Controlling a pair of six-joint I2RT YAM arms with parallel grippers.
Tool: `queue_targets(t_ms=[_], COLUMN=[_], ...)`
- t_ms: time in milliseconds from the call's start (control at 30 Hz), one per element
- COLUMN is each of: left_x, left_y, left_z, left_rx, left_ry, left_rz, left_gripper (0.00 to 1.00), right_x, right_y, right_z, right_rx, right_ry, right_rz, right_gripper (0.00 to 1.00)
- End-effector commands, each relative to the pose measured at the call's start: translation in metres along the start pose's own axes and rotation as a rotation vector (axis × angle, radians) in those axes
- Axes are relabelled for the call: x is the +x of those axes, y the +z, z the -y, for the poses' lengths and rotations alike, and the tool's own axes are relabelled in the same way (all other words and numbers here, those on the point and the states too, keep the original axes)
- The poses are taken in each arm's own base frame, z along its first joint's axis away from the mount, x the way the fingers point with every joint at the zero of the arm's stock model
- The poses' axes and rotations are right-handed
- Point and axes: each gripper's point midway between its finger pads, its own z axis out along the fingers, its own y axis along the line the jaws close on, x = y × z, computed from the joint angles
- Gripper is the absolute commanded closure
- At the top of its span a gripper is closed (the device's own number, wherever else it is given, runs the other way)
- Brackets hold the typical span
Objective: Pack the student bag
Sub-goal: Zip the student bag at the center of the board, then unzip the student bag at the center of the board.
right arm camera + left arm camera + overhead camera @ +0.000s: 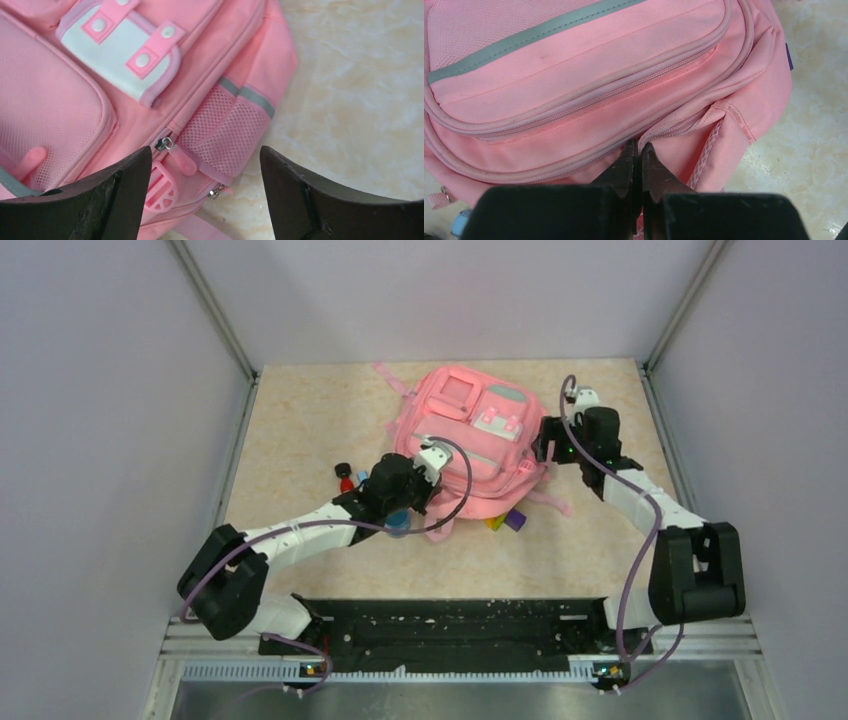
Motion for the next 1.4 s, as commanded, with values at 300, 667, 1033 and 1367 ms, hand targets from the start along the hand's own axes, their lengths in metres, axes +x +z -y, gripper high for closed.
queue_targets(t_ms=[300, 667, 1033, 1367], left_x=[-0.023, -0.027, -0.03, -0.033], left_y=[-0.016, -0.014, -0.015, -0.012], left_z=[-0.046, -0.047, -0.05, -0.046], left_rx=[-0.15, -0.127, -0.13, -0.102], left_ry=[-0.072, -0.071, -0.07, -0.083], left_rz=[0.088, 0.094, 0.101, 0.104], left_gripper=[1.0, 1.0, 1.0, 1.0], right_x=[-0.002, 0.028, 0.035, 0.015], right_y=[0.044, 0.048, 0.055, 0.037], right_z=[-0.046, -0.054, -0.062, -0.066], right_rx=[-0.362, -0.451, -0.512, -0.477], right_ry=[-0.205, -0.182, -0.165, -0.156], right_rz=[-0.097, -0.2, -0.226, -0.187], right_gripper=[0.38, 0.53, 0.68, 1.0])
